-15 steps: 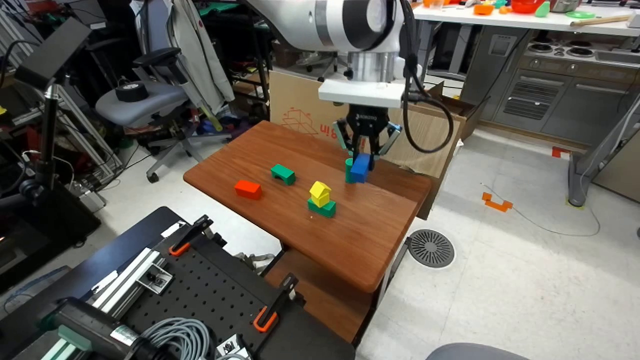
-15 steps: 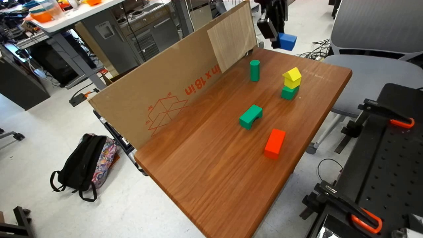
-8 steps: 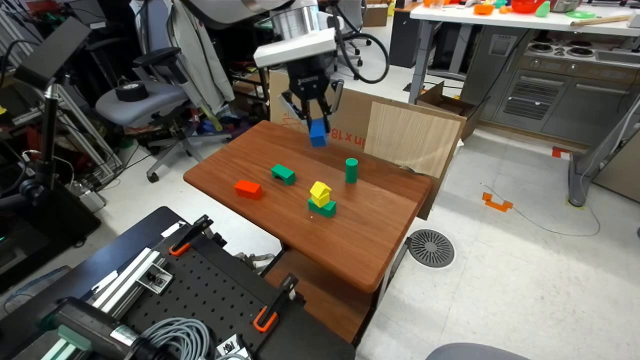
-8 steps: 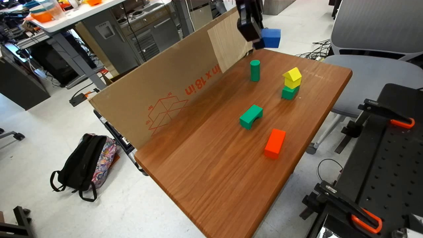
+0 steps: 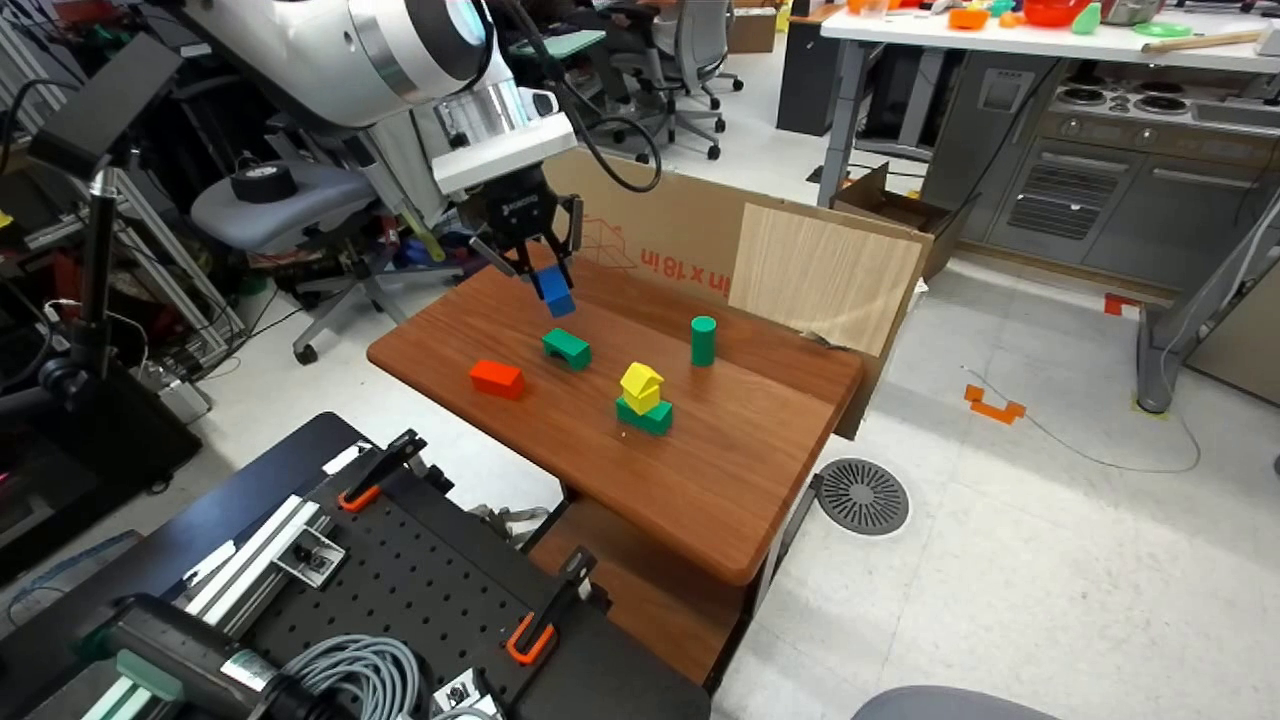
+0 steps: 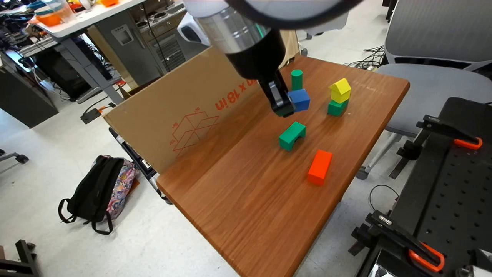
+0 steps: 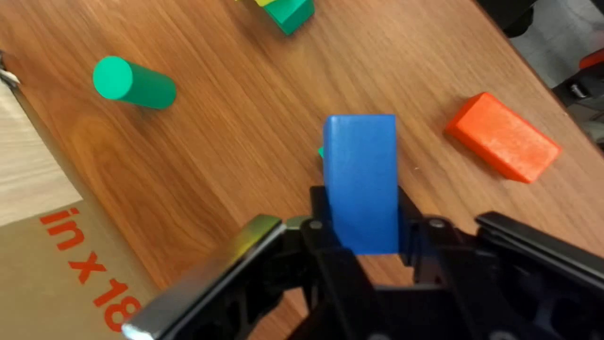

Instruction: Pick up the blue block and place it on top of the orange block

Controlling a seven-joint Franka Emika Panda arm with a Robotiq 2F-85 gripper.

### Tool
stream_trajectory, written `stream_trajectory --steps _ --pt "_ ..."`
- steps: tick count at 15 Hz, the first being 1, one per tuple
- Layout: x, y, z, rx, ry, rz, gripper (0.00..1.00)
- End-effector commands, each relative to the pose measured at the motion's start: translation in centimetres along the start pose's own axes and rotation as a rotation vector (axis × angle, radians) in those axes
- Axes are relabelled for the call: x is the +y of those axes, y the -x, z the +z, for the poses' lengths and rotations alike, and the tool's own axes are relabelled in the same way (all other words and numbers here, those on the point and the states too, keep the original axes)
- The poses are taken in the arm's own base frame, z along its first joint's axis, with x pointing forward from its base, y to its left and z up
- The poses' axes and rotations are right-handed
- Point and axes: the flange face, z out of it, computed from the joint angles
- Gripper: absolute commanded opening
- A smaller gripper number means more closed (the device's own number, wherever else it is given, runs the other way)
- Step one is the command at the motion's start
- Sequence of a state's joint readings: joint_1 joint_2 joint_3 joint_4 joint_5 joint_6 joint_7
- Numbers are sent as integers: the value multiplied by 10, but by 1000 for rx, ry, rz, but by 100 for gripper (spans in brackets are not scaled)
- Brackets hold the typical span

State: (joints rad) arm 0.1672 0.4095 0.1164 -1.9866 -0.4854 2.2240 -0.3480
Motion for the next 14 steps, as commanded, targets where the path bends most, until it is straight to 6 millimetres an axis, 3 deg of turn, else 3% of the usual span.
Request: stream_trajectory --steps 1,9,10,14 --pt "-18 -1 7 4 30 -133 8" --pt "-27 1 16 -19 43 -337 8" --pt "-51 30 13 -6 53 -359 8" --pt "-88 56 22 47 34 -488 8"
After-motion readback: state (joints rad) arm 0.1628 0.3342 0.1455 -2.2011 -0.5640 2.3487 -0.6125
